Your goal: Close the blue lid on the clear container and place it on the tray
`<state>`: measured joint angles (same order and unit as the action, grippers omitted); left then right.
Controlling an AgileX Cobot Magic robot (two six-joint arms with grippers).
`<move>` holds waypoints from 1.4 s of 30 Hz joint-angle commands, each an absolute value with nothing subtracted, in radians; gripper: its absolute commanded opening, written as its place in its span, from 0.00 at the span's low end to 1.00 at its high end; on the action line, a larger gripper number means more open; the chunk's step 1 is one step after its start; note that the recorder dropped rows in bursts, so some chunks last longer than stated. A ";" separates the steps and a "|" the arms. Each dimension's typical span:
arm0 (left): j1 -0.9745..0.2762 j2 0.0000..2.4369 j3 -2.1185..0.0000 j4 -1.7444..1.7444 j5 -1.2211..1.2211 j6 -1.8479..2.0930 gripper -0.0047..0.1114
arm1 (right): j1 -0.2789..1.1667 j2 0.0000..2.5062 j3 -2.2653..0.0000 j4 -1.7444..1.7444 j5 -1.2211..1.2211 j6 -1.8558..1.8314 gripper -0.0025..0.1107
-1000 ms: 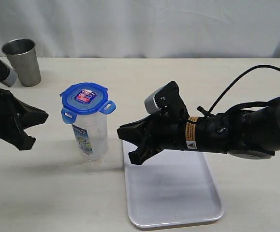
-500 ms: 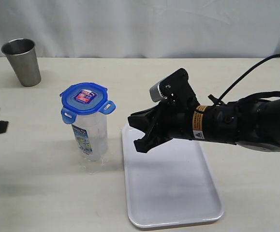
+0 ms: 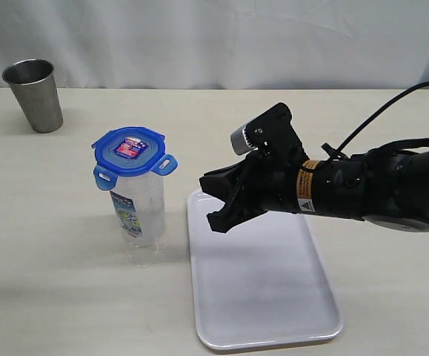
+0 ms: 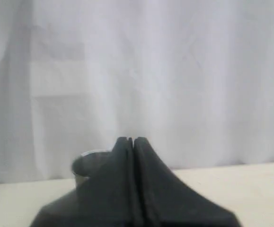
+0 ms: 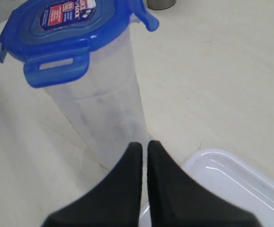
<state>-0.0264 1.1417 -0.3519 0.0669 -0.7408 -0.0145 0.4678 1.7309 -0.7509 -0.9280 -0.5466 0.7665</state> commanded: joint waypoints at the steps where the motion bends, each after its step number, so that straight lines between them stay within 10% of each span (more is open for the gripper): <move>1: 0.029 1.147 -0.165 0.232 -0.940 -0.126 0.04 | 0.463 1.720 -0.755 -0.925 -0.544 0.767 0.06; 10: 0.060 1.167 -0.031 0.726 -1.021 -0.275 0.05 | 0.463 1.718 -0.755 -0.906 -0.496 0.748 0.06; 18: 0.058 1.617 -0.092 0.818 -1.221 -0.146 0.85 | 0.420 1.646 -0.755 -0.824 -0.352 0.722 0.29; 42: -0.048 2.073 -0.470 0.905 -1.221 -0.131 0.85 | 0.420 1.646 -0.755 -0.824 -0.333 0.747 0.30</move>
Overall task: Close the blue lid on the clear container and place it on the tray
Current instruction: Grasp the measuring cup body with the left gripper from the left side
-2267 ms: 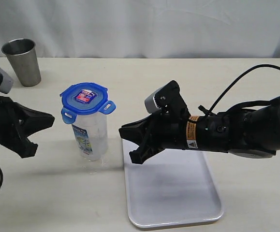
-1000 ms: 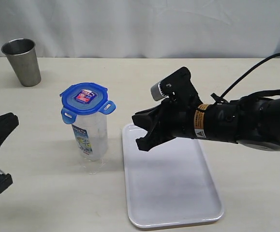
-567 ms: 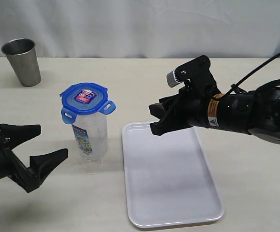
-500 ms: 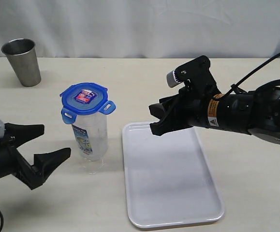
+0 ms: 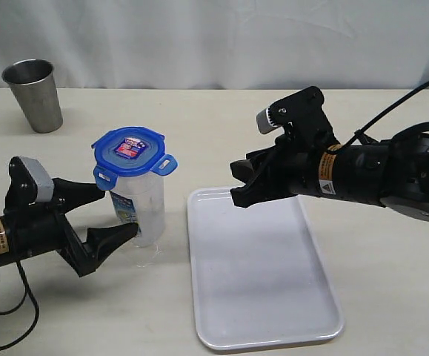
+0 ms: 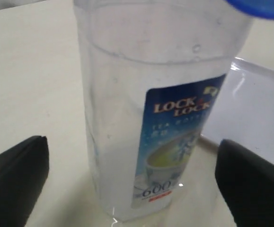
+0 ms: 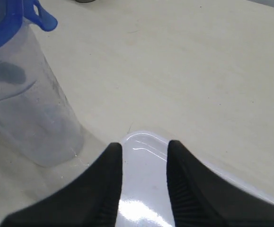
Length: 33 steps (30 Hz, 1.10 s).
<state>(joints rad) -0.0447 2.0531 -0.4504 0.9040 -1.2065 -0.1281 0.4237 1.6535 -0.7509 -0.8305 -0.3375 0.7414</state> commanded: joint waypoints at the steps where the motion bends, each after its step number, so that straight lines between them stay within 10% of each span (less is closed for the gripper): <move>1: -0.053 2.078 -0.477 0.905 -1.221 -0.131 0.85 | 0.420 1.646 -0.755 -0.824 -0.335 0.747 0.30; 33: -0.129 2.105 -0.583 0.832 -1.221 -0.109 0.85 | 0.370 1.806 -0.918 -0.778 -0.272 0.890 0.30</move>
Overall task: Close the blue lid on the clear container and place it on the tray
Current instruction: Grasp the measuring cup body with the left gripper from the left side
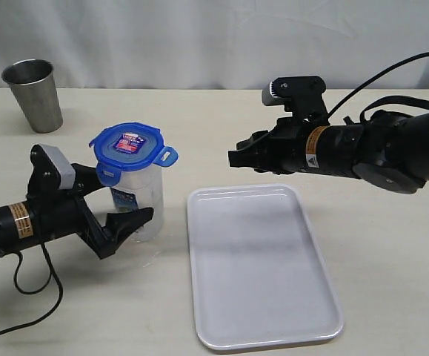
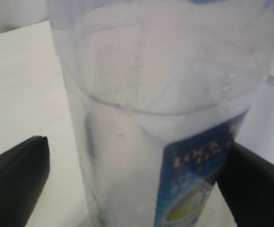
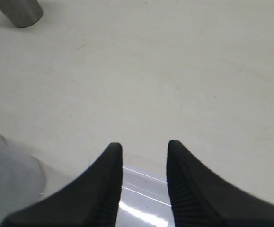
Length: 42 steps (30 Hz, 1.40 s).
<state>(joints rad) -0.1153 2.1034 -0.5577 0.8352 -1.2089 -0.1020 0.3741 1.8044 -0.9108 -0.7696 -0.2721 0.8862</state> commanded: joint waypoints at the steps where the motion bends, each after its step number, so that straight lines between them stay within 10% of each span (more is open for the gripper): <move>1: -0.136 2.105 -0.593 0.832 -1.221 -0.109 0.85 | 0.370 1.806 -0.918 -0.778 -0.266 0.890 0.30; 35: -0.175 2.145 -0.642 0.750 -1.221 -0.108 0.85 | 0.370 1.806 -0.918 -0.801 -0.229 0.895 0.30; 42: -0.175 2.145 -0.642 0.747 -1.148 -0.108 0.50 | 0.370 1.806 -0.918 -0.801 -0.229 0.895 0.30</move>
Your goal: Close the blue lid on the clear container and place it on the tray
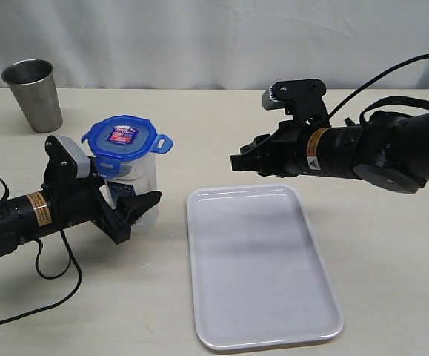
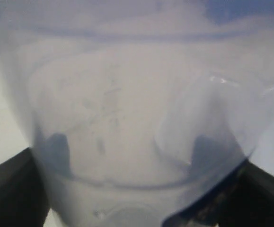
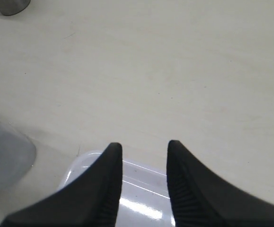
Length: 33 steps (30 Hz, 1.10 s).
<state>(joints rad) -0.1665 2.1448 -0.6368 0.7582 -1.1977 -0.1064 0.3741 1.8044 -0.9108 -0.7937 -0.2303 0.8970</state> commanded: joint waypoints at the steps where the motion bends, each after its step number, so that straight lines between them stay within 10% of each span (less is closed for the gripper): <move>1: -0.175 2.145 -0.642 0.747 -1.146 -0.108 0.45 | 0.370 1.802 -0.918 -0.801 -0.230 0.895 0.30; 10: -0.175 2.145 -0.642 0.812 -1.147 -0.128 0.04 | 0.370 1.718 -0.918 -0.822 -0.147 0.898 0.30; 18: -0.175 2.143 -0.704 1.102 -1.134 -0.173 0.04 | 0.370 1.659 -1.078 -0.725 0.381 0.741 0.30; 27: -0.175 2.143 -0.793 1.356 -1.074 -0.345 0.04 | 0.241 1.708 -1.355 0.505 0.808 -0.529 0.30; 33: -0.175 2.143 -0.793 1.352 -1.072 -0.345 0.04 | 0.240 1.708 -1.460 0.952 0.987 -0.863 0.50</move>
<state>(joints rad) -0.1665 2.1429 -0.7904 1.3190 -1.1328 -0.3370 0.2323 1.7110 -1.4147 0.8009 0.9342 -0.7353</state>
